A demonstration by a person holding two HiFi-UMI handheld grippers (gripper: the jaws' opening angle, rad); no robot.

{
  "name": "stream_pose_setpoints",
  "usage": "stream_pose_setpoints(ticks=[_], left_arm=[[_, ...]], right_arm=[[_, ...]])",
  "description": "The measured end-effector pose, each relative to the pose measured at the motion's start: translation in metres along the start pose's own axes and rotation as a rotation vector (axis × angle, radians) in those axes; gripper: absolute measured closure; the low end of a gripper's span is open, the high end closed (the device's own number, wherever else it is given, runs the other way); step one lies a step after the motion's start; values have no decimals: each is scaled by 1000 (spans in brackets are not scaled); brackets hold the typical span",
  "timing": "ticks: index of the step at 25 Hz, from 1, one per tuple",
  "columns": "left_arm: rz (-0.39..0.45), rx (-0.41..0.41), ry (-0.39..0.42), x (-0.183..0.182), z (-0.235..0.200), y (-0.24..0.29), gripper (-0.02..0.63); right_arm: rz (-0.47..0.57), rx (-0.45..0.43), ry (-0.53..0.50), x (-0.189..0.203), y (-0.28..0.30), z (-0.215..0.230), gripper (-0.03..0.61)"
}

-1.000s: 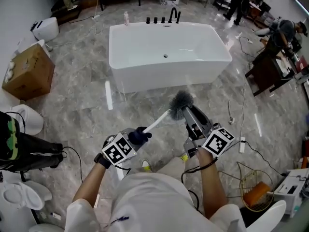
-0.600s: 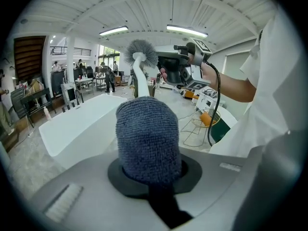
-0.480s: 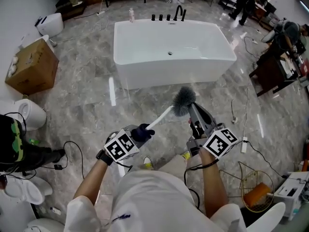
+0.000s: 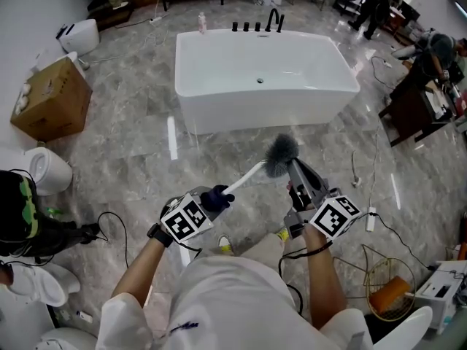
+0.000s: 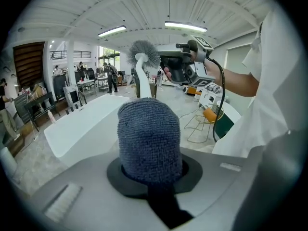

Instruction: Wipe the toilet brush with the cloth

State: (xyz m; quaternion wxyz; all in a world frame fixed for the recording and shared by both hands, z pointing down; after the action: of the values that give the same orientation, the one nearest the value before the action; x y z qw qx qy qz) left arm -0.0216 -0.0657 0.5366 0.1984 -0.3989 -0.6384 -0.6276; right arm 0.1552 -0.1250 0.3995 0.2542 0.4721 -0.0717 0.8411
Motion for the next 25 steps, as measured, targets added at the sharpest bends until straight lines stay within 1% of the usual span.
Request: stream_pose_setpoints(ticks=[5, 7, 9, 11, 14, 16, 18, 20, 23, 25], left_arm=[[-5, -3, -4, -8, -2, 2, 552], [-7, 0, 7, -13, -2, 4, 551], [11, 6, 20, -21, -3, 6, 549], [46, 19, 16, -32, -4, 6, 548], [90, 44, -18, -51, -7, 7, 548], [99, 52, -33, -59, -11, 10, 543], [101, 63, -56, -62, -15, 10, 541], [109, 85, -103, -61, -16, 10, 550], [132, 145, -180, -64, -11, 14, 565], [162, 221, -237, -67, -7, 17, 565]], right_arm=[[-6, 0, 1, 4, -5, -2, 561], [-9, -4, 2, 5, -6, -3, 561], [-17, -12, 0, 6, -6, -5, 561], [-36, -29, -8, 12, -3, -11, 561], [-69, -60, -6, 26, 3, -26, 561], [-79, -74, 7, 32, 6, -32, 561], [-84, -80, 14, 34, 7, -35, 561], [-84, -80, 14, 34, 6, -36, 561], [-69, -73, 23, 31, 4, -31, 561], [-57, -73, 32, 27, 5, -29, 561]])
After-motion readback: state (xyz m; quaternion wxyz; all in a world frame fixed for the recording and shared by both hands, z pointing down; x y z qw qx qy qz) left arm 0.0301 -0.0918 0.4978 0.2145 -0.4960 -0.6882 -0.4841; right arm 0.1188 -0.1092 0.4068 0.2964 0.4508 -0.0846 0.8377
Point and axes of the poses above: the fingertips, and each gripper's own axes: y forward along the fingers, z to its right, x out of its underside, the point moved 3 cm from there along -y, backward along the fingers, and after that the axes turned 8 degrees about x, right-handed, at the moved point
